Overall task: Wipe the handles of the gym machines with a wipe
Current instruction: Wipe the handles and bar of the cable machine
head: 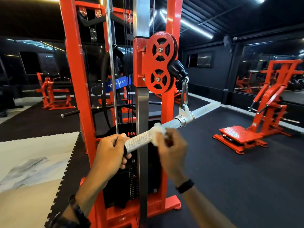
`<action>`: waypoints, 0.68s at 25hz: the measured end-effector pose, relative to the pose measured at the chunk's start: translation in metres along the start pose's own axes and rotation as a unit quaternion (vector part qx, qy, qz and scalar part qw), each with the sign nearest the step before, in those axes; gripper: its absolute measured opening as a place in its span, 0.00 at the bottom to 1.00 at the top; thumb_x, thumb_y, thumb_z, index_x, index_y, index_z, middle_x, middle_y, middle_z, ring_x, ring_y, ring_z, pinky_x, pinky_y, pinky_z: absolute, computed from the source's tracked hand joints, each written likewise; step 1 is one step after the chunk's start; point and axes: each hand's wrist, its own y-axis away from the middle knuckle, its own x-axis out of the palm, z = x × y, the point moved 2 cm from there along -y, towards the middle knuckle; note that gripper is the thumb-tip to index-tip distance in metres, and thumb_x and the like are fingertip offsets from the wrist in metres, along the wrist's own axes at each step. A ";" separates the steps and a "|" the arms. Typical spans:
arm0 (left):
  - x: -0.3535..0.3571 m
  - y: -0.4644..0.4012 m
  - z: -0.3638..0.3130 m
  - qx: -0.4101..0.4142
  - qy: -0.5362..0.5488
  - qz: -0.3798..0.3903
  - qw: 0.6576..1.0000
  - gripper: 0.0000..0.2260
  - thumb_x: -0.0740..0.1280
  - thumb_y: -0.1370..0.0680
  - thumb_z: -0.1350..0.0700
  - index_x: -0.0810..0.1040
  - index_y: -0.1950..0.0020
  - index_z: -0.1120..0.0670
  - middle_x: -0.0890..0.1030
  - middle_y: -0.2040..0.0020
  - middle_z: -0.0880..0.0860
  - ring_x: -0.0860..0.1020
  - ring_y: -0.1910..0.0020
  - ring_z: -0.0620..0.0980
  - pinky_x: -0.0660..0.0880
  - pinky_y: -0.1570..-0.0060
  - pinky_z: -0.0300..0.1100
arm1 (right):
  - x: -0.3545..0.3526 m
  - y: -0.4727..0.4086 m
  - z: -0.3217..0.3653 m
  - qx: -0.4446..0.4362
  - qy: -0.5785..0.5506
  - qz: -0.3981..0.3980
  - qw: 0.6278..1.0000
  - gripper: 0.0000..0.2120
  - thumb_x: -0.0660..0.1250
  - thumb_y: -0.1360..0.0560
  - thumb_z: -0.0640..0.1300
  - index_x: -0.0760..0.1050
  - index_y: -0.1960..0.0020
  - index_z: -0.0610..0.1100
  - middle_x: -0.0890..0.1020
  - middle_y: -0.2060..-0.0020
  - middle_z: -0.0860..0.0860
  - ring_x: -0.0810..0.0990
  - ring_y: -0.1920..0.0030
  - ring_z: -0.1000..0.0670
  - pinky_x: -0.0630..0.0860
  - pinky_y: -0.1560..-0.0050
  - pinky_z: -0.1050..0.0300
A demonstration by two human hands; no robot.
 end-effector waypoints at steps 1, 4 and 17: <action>0.000 0.000 0.001 -0.013 0.016 0.008 1.000 0.14 0.58 0.15 0.53 0.82 0.51 0.55 0.79 0.73 0.55 0.73 0.76 0.49 0.73 0.76 0.42 | -0.012 -0.020 -0.015 0.038 0.020 -0.046 0.998 0.06 0.71 0.25 0.40 0.76 0.58 0.49 0.77 0.68 0.57 0.74 0.68 0.61 0.68 0.65 0.64; -0.001 0.002 0.000 0.024 0.018 0.005 1.000 0.10 0.64 0.18 0.50 0.82 0.51 0.54 0.82 0.69 0.57 0.79 0.72 0.53 0.78 0.70 0.48 | -0.032 -0.052 -0.032 0.097 0.035 -0.106 0.989 0.04 0.70 0.24 0.38 0.77 0.56 0.45 0.77 0.67 0.59 0.75 0.68 0.62 0.69 0.65 0.63; 0.004 -0.001 -0.001 0.018 -0.001 0.032 0.999 0.11 0.62 0.17 0.50 0.78 0.50 0.56 0.79 0.73 0.57 0.76 0.76 0.53 0.75 0.75 0.45 | 0.003 0.019 0.015 -0.059 -0.016 0.107 0.992 0.05 0.72 0.27 0.34 0.79 0.56 0.43 0.79 0.65 0.59 0.76 0.67 0.60 0.69 0.65 0.68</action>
